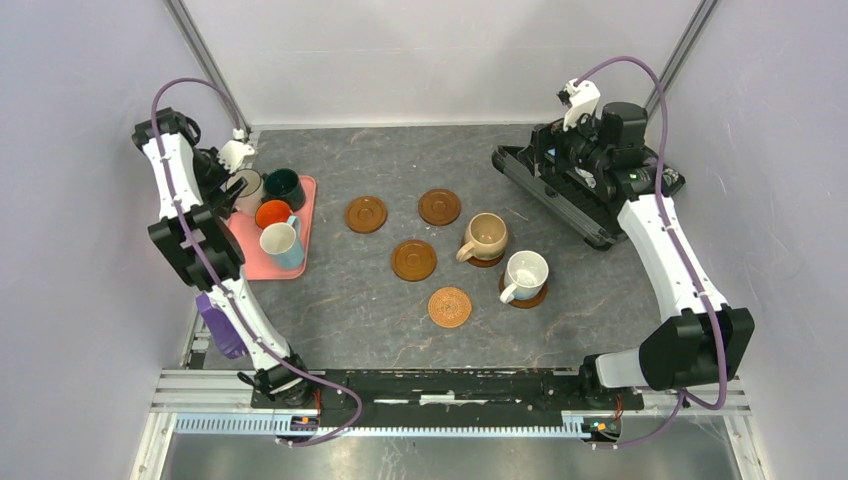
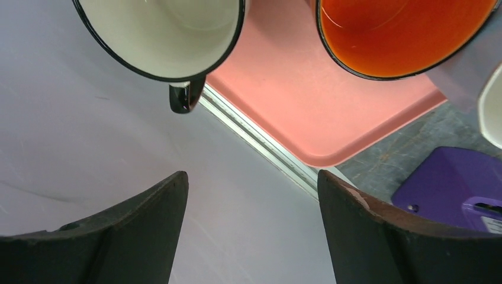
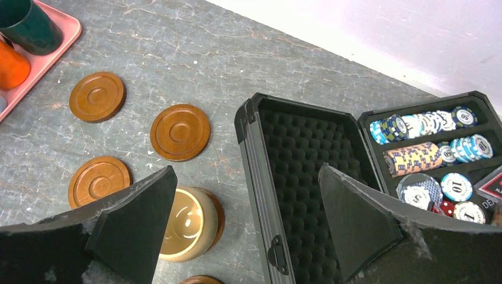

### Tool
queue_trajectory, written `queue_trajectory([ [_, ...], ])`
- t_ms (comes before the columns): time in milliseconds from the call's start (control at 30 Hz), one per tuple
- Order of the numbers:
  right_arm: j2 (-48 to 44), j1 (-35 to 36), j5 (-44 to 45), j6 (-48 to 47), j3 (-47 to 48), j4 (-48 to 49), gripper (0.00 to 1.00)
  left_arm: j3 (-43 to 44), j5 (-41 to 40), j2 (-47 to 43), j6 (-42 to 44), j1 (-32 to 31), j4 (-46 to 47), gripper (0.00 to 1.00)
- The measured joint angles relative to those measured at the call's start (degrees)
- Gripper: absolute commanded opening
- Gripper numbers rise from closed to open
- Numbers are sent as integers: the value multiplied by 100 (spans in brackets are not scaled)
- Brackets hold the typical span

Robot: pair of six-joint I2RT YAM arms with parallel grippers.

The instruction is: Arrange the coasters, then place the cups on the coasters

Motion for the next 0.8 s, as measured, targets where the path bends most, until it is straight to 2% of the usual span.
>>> queue_trajectory([
  [267,74,96,72,-74,127,-92,98,0,131,385,444,0,378,83],
  [567,140,219,173,-192,221,-210,98,2,138,688,566,11,780,82],
  [667,179,236,214,-214,238,-238,98,15,166,809,566,22,824,77],
  [800,247,260,269,-260,297,-293,98,11,302,870,566,31,870,61],
])
